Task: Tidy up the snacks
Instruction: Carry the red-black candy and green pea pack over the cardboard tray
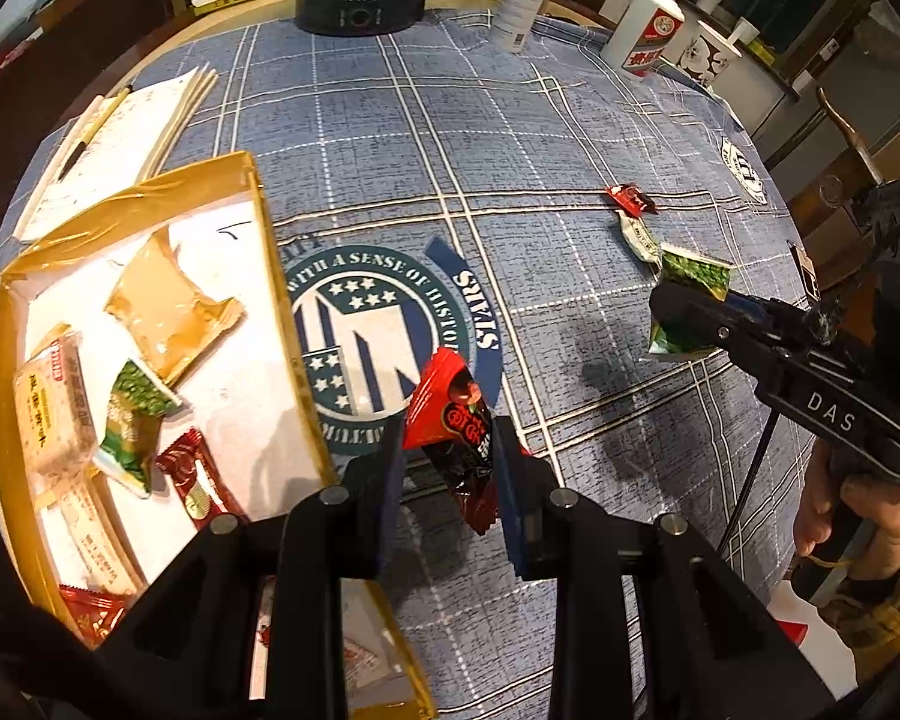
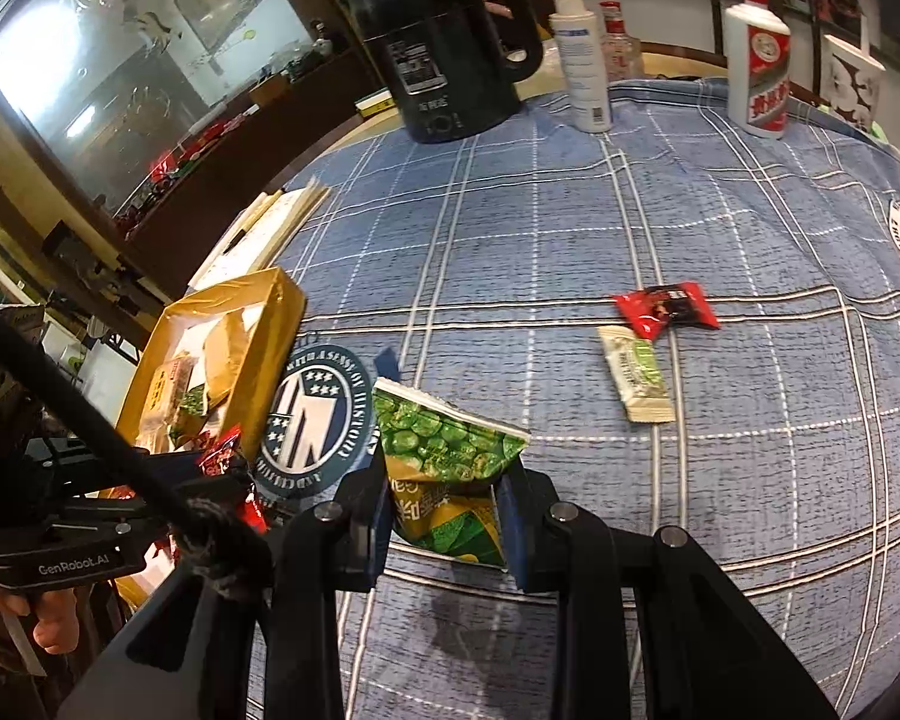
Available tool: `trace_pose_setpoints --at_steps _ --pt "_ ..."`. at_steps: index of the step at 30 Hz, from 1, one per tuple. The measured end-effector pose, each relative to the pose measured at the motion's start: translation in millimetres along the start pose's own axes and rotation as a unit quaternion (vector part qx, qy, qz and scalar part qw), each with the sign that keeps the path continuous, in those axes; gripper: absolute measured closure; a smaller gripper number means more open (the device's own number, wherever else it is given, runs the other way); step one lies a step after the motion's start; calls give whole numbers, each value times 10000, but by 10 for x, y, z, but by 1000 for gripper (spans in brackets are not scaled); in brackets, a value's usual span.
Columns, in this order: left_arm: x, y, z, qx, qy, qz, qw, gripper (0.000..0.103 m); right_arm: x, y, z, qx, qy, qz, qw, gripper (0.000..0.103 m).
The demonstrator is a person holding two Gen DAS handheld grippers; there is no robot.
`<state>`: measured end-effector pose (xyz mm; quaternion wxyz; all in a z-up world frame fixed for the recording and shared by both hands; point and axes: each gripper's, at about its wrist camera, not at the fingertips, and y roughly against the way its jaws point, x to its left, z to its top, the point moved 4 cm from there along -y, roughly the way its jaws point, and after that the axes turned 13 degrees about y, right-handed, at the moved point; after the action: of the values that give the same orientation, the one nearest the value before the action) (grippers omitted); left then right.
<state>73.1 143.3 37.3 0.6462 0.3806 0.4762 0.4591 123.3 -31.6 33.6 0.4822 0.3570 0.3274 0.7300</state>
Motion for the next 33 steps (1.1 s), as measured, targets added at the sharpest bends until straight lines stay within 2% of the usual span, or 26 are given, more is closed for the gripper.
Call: trace_pose_setpoints --at_steps 15,25,33 --pt "403 235 -88 -144 153 71 9998 73 438 -91 100 19 298 199 9994 74" --pt "1055 387 -200 -170 630 322 9973 73 846 -145 136 63 603 465 9971 74" --pt "1411 445 -242 -198 940 432 9944 73 1190 -280 153 210 905 670 9934 74"
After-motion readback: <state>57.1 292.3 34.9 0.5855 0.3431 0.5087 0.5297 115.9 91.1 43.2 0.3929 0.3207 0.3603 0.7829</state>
